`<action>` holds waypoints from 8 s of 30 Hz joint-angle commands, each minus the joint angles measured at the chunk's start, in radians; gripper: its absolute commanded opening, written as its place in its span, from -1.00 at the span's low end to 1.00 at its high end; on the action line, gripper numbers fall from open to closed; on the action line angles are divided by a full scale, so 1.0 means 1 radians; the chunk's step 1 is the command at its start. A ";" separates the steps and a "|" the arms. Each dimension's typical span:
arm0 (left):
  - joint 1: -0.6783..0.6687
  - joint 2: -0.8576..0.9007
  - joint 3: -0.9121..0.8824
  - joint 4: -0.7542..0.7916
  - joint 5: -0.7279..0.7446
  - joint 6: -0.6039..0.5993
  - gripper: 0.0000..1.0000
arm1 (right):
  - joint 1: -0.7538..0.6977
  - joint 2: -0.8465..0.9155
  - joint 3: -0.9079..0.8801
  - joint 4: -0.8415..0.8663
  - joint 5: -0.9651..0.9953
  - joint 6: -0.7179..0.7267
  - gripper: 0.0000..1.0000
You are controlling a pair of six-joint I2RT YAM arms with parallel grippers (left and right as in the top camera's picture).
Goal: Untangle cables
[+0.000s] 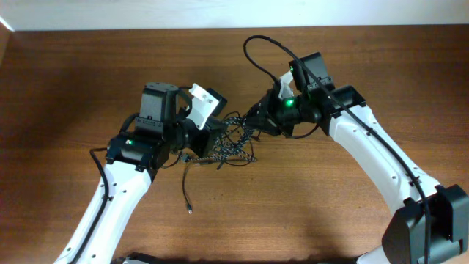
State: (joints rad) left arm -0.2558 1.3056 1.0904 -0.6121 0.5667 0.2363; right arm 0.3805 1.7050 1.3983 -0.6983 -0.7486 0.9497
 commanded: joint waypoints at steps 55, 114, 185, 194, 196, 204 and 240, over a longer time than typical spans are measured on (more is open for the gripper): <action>0.243 0.188 0.006 -0.195 0.597 -0.192 -1.00 | 0.143 -0.089 0.121 -0.203 0.316 -1.640 -0.15; -0.171 0.016 0.005 -0.349 -0.886 -1.238 0.98 | -0.197 -0.287 0.116 -0.280 0.270 -1.064 0.98; -0.070 -0.483 -0.373 0.277 -0.486 -0.647 -1.00 | -0.114 -0.126 0.163 -0.413 0.975 0.208 -0.92; -0.033 -0.330 -0.373 0.247 -0.485 -0.851 -1.00 | -0.114 -0.126 0.163 -0.520 0.653 -0.371 0.47; -0.034 -0.296 -0.373 0.298 -0.446 -0.850 -1.00 | -0.113 -0.126 0.163 -0.464 0.415 -0.528 0.54; -0.034 -0.296 -0.373 0.631 0.023 -0.850 -1.00 | 0.098 -0.011 0.143 -0.209 0.427 -0.462 0.57; 0.321 0.133 -0.373 0.247 -0.010 -0.831 0.99 | 0.047 0.152 0.143 -0.183 0.301 -1.066 0.49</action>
State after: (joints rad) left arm 0.0677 1.4120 0.7143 -0.3542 0.5640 -0.4896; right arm 0.4160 1.8179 1.5463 -0.8837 -0.4629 -0.1089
